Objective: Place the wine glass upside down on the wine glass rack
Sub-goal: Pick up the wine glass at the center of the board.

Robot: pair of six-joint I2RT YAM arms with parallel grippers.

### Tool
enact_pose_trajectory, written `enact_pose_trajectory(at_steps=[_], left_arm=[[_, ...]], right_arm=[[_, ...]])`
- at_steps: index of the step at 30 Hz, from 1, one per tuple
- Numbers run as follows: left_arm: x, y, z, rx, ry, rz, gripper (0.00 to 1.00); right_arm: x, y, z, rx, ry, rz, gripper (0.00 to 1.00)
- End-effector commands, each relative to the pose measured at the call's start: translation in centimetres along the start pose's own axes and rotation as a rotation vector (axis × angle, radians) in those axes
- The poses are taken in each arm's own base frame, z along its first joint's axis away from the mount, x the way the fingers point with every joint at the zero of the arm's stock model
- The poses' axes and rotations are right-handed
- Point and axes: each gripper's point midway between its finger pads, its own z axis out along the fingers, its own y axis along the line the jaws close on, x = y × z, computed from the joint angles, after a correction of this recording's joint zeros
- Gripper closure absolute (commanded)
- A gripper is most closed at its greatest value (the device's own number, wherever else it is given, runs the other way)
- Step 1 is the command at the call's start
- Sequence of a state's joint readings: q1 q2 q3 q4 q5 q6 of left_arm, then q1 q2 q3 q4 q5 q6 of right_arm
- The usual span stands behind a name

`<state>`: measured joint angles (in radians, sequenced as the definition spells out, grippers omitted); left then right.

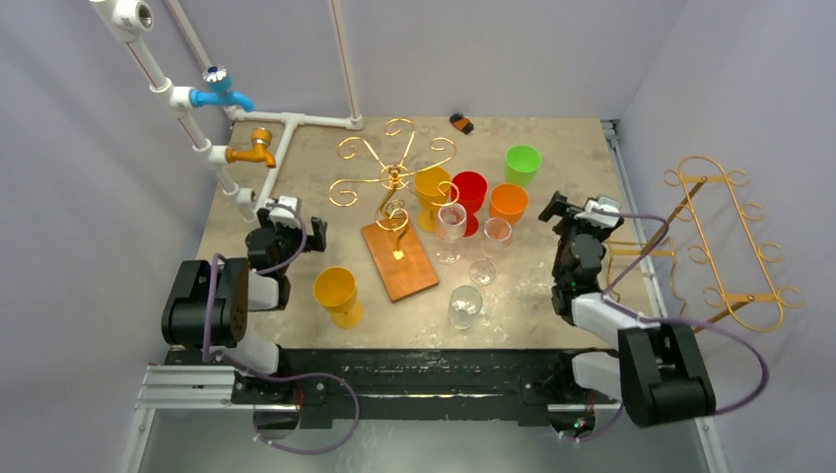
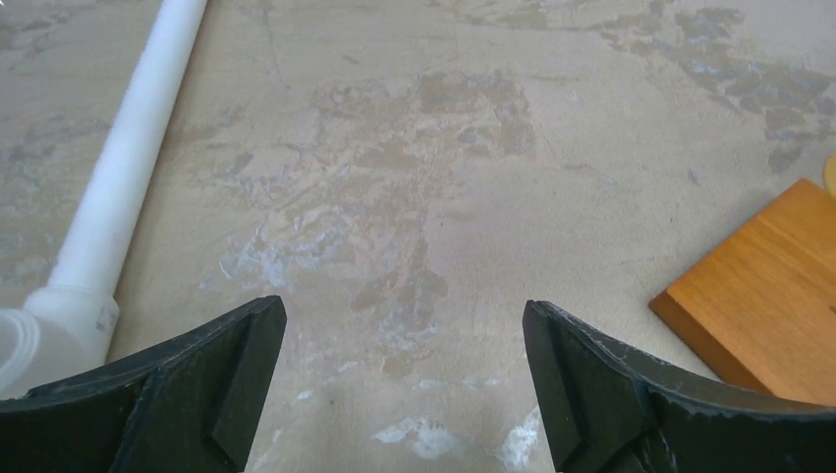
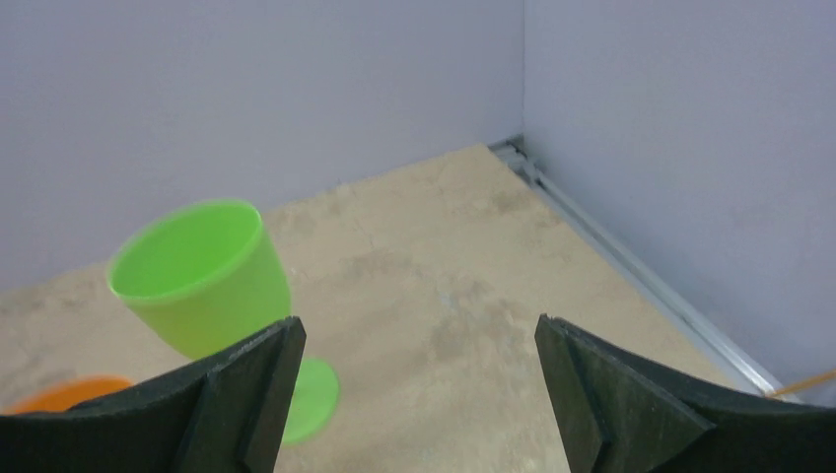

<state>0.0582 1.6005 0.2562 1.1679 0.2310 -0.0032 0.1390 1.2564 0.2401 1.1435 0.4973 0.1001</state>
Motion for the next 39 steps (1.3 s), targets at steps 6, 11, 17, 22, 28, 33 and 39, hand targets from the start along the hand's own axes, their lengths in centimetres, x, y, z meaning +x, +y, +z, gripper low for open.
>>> enact_pose_trajectory(at_steps=[6,11,17,22,28,33,39], left_arm=[[-2.3,-1.4,1.7,0.138,0.266,-0.074,0.00],[-2.4,-1.8,-0.3,0.175,0.351,-0.023,0.00],[-3.8,-3.4,-3.0,0.235,0.337,-0.013,0.00],[-2.6,-5.3,-6.0,0.344,0.418,-0.004,0.00],[-1.8,-5.9,-9.6,0.463,0.493,0.183,0.00],[-3.7,-5.9,-11.2,0.514,0.472,0.322,0.01],[-9.5,-5.9,-11.2,0.517,0.389,0.377,0.02]], right_arm=[[-4.8,3.6,-1.0,-0.031,0.206,0.393,0.01],[-6.6,6.5,-2.7,-0.185,0.363,0.322,0.01],[-8.0,7.0,-5.0,-0.214,0.477,0.256,0.06],[-8.7,8.7,-7.1,-0.265,0.571,0.176,0.10],[-8.2,10.7,-9.5,-0.323,0.665,0.124,0.20],[-8.9,11.1,-10.1,-0.355,0.699,0.118,0.26],[-8.9,11.1,-10.1,-0.346,0.737,0.079,0.35]])
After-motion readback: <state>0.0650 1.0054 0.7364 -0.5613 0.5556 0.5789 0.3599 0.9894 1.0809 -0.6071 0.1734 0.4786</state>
